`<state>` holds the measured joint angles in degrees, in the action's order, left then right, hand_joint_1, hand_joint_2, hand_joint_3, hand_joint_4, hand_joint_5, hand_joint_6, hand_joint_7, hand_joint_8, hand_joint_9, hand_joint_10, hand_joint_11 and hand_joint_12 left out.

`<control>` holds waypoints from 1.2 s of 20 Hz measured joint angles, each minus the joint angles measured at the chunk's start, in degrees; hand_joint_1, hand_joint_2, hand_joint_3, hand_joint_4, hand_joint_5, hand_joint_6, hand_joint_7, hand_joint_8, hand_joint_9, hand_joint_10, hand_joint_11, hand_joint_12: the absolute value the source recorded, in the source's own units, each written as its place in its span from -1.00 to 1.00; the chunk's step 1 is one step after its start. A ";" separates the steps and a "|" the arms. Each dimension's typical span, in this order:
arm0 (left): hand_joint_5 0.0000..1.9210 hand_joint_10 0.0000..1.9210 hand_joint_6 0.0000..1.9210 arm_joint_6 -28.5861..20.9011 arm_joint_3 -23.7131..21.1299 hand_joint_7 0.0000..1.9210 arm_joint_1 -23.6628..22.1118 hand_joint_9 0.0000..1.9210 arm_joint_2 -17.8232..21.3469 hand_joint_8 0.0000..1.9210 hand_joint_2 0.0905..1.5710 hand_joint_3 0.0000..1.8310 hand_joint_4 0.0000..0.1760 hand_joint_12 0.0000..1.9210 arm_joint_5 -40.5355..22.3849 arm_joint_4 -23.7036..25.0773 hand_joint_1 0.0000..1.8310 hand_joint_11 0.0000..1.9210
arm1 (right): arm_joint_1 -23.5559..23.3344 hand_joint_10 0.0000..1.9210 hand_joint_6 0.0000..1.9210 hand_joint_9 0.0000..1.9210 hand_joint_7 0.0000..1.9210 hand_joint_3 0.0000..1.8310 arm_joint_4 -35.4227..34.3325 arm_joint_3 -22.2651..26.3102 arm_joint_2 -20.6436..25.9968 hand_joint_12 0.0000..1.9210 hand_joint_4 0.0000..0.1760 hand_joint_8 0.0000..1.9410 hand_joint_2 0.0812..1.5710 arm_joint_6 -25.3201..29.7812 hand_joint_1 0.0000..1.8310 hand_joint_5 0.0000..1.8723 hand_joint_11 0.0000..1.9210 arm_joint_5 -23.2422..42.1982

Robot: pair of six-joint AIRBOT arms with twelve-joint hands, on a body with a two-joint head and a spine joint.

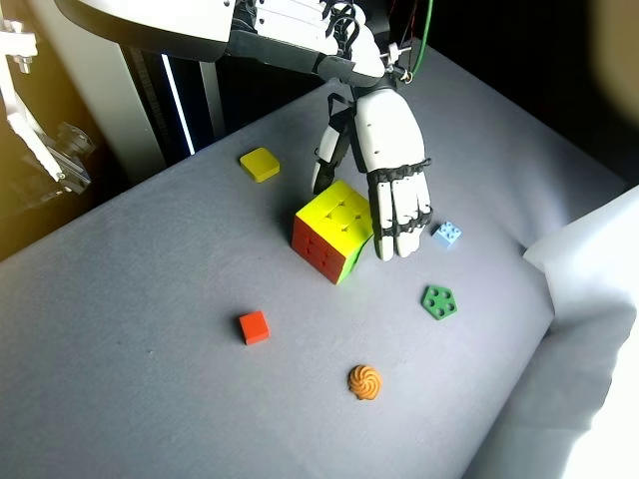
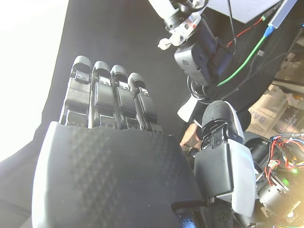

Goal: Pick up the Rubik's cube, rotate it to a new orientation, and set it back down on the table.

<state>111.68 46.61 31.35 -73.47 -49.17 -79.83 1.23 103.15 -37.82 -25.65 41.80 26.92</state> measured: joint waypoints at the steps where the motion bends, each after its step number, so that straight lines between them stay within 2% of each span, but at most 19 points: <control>1: -0.84 -1.00 -1.00 0.04 0.26 -0.92 0.24 -0.91 -0.13 -1.00 -0.10 -1.00 -1.00 -0.32 0.00 0.33 0.33 -1.00 | 0.00 -1.00 -0.99 -1.00 -0.98 -1.00 0.00 0.02 0.00 -1.00 -1.00 -0.99 0.48 0.00 -0.99 -0.96 -1.00 0.02; 5: -0.84 -0.99 -1.00 0.33 1.70 -0.91 1.09 -0.90 -0.66 -1.00 -0.10 -1.00 -1.00 -0.28 -0.02 -0.02 0.32 -1.00 | 0.00 -1.00 -1.00 -1.00 -1.00 -1.00 0.00 0.00 -0.02 -1.00 -1.00 -1.00 0.47 -0.02 -1.00 -0.98 -1.00 0.02; 6: -0.80 -0.99 -0.99 0.35 2.10 -0.87 1.22 -0.86 -0.70 -0.99 -0.10 -1.00 -1.00 -0.20 0.31 -0.31 0.32 -1.00 | 0.02 -1.00 -1.00 -1.00 -1.00 -1.00 0.00 0.02 0.00 -1.00 -1.00 -1.00 0.48 0.00 -1.00 -0.99 -1.00 0.04; 7: -0.78 -0.99 -0.99 0.33 2.56 -0.85 1.29 -0.86 -0.76 -0.99 -0.10 -1.00 -1.00 -0.24 0.31 -0.35 0.37 -1.00 | 0.00 -1.00 -1.00 -1.00 -1.00 -1.00 0.00 0.02 0.00 -1.00 -1.00 -1.00 0.48 0.00 -1.00 -1.00 -1.00 0.04; 8: -0.74 -0.99 -0.98 0.48 2.91 -0.83 1.27 -0.85 -1.03 -0.99 -0.09 -1.00 -1.00 -0.20 0.31 -0.35 0.33 -1.00 | 0.00 -1.00 -1.00 -1.00 -1.00 -1.00 0.00 0.00 0.00 -1.00 -1.00 -1.00 0.47 -0.02 -1.00 -1.00 -1.00 0.02; 9: -0.76 -1.00 -0.99 0.81 2.91 -0.85 1.29 -0.87 -1.09 -1.00 -0.05 -0.99 -1.00 -0.24 0.50 -0.39 0.30 -1.00 | 0.00 -1.00 -1.00 -1.00 -1.00 -1.00 0.00 0.02 -0.02 -1.00 -1.00 -1.00 0.48 0.00 -1.00 -1.00 -1.00 0.04; 10: -0.85 -1.00 -1.00 0.90 3.26 -0.92 1.27 -0.93 -1.44 -1.00 -0.08 -1.00 -1.00 -0.38 0.52 -0.48 0.30 -1.00 | 0.00 -1.00 -0.99 -1.00 -1.00 -1.00 0.00 0.02 0.00 -1.00 -1.00 -1.00 0.48 0.00 -0.96 -0.98 -1.00 0.11; 11: -0.84 -0.99 -0.99 1.16 3.63 -0.92 1.27 -0.93 -1.77 -1.00 -0.11 -1.00 -1.00 -0.41 0.72 -0.68 0.33 -1.00 | 0.00 -1.00 -1.00 -1.00 -1.00 -1.00 0.00 0.00 -0.02 -1.00 -1.00 -1.00 0.48 -0.02 -0.96 -1.00 -1.00 0.07; 15: -0.81 -0.99 -0.99 2.14 3.80 -0.88 1.31 -0.89 -2.49 -1.00 -0.07 -0.99 -1.00 -0.26 0.50 -1.84 0.30 -1.00 | 0.00 -1.00 -1.00 -1.00 -1.00 -1.00 0.00 0.02 0.00 -1.00 -1.00 -1.00 0.47 -0.02 -1.00 -1.00 -1.00 0.09; 18: -0.85 -1.00 -1.00 2.36 4.15 -0.92 1.14 -0.93 -2.97 -1.00 -0.07 -0.99 -1.00 -0.42 0.31 -2.73 0.28 -1.00 | 0.00 -1.00 -1.00 -1.00 -1.00 -1.00 0.00 0.00 -0.02 -1.00 -1.00 -1.00 0.48 0.00 -1.00 -1.00 -1.00 0.15; 21: -0.79 -0.99 -0.99 2.51 4.42 -0.88 1.14 -0.90 -3.56 -0.99 -0.08 -1.00 -1.00 -0.32 0.07 -2.91 0.29 -1.00 | 0.00 -1.00 -1.00 -1.00 -1.00 -1.00 0.00 0.02 0.00 -1.00 -1.00 -1.00 0.48 0.00 -0.98 -1.00 -1.00 0.15; 22: -0.83 -0.99 -0.99 2.51 4.44 -0.92 1.14 -0.94 -3.56 -0.99 -0.07 -1.00 -1.00 -0.43 0.04 -2.91 0.30 -1.00 | 0.00 -1.00 -1.00 -1.00 -1.00 -1.00 0.00 0.02 0.00 -1.00 -1.00 -1.00 0.47 0.00 -0.97 -0.99 -1.00 0.20; 23: -0.84 -0.99 -0.99 2.54 4.46 -0.91 1.14 -0.94 -3.58 -0.99 -0.09 -1.00 -1.00 -0.45 0.04 -2.91 0.30 -1.00 | 0.00 -1.00 -0.99 -1.00 -1.00 -1.00 0.00 0.02 0.00 -1.00 -1.00 -1.00 0.48 0.00 -0.97 -0.98 -1.00 0.20; 24: -0.85 -0.99 -1.00 2.54 4.46 -0.91 1.14 -0.93 -3.58 -0.99 -0.08 -1.00 -1.00 -0.34 0.04 -2.91 0.28 -1.00 | 0.00 -1.00 -1.00 -1.00 -1.00 -1.00 0.00 0.02 0.00 -1.00 -1.00 -1.00 0.47 -0.02 -0.99 -1.00 -1.00 0.15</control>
<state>114.21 51.07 32.49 -77.06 -49.12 -82.74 1.23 103.15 -37.80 -25.65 41.78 27.07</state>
